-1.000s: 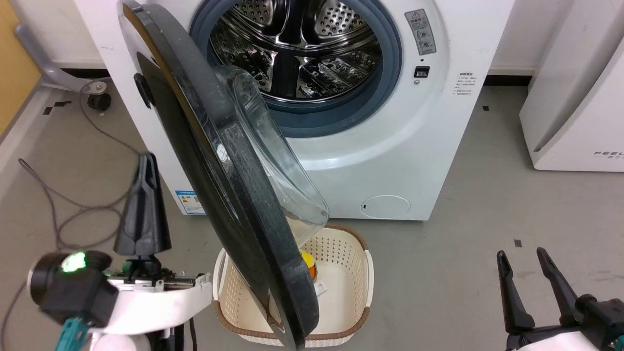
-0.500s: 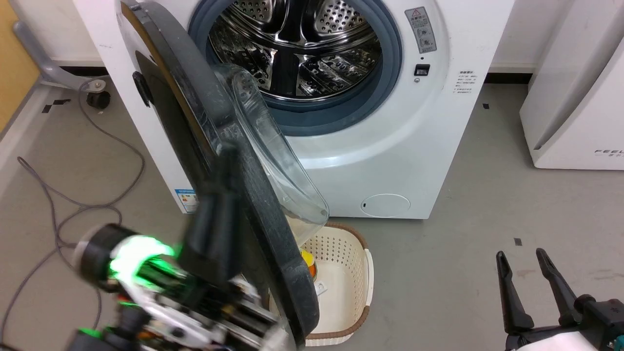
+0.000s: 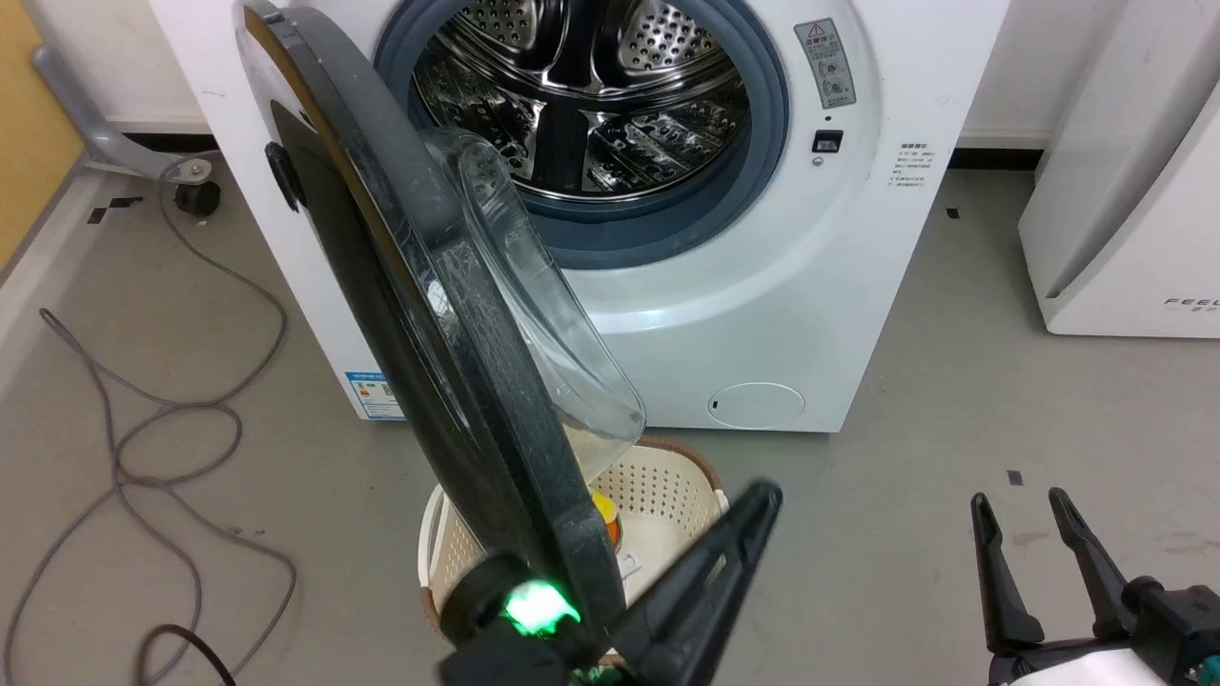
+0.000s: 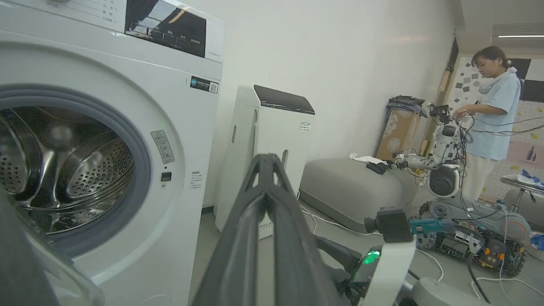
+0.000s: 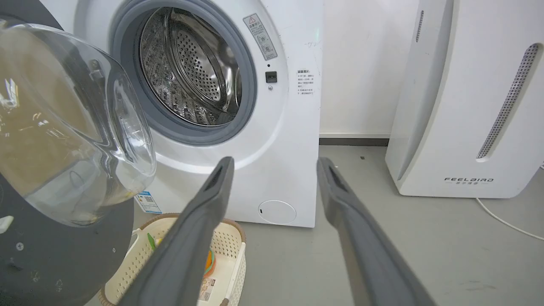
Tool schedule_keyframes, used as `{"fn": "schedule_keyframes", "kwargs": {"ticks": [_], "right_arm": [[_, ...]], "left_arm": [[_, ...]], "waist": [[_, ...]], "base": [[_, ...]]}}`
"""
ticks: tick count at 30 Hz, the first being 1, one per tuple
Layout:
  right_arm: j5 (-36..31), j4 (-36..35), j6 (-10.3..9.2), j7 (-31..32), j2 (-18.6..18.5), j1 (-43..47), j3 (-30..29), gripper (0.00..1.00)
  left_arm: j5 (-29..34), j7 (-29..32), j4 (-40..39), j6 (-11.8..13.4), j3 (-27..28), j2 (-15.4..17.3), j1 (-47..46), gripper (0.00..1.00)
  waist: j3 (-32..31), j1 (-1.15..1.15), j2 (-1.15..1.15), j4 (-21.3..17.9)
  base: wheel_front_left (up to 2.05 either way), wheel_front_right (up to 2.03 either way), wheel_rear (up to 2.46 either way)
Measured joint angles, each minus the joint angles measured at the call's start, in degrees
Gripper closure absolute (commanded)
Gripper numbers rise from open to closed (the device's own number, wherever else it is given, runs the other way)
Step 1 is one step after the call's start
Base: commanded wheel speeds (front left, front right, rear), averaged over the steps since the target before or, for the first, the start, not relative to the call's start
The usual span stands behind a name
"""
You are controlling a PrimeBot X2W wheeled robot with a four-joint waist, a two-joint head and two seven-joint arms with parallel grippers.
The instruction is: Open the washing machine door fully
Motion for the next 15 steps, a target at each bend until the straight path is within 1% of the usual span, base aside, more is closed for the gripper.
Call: {"fn": "schedule_keyframes", "kwargs": {"ticks": [5,8,12,15], "right_arm": [[-0.1,0.1,0.00,0.0,0.0,0.0,0.0,0.00],[-0.2,0.2,0.00,0.0,0.0,0.0,0.1,0.00],[-0.2,0.4,0.00,0.0,0.0,0.0,0.3,0.00],[-0.2,0.6,0.00,0.0,0.0,0.0,0.5,0.00]], "left_arm": [[-0.8,6.4,4.0,1.3,-1.4,1.5,3.0,1.00],[-0.8,8.3,7.7,2.1,-1.4,1.7,3.5,1.00],[0.2,7.6,13.4,2.8,-1.0,1.6,2.0,1.00],[1.0,5.9,17.4,4.3,-0.2,1.2,-0.9,1.00]], "waist": [[-0.1,0.00,0.00,0.1],[0.0,0.00,0.00,0.1],[0.2,0.00,0.00,0.1],[0.3,0.00,0.00,-0.1]], "base": [[0.00,0.00,0.00],[0.00,0.00,0.00],[0.00,0.00,0.00],[0.00,0.00,0.00]]}}
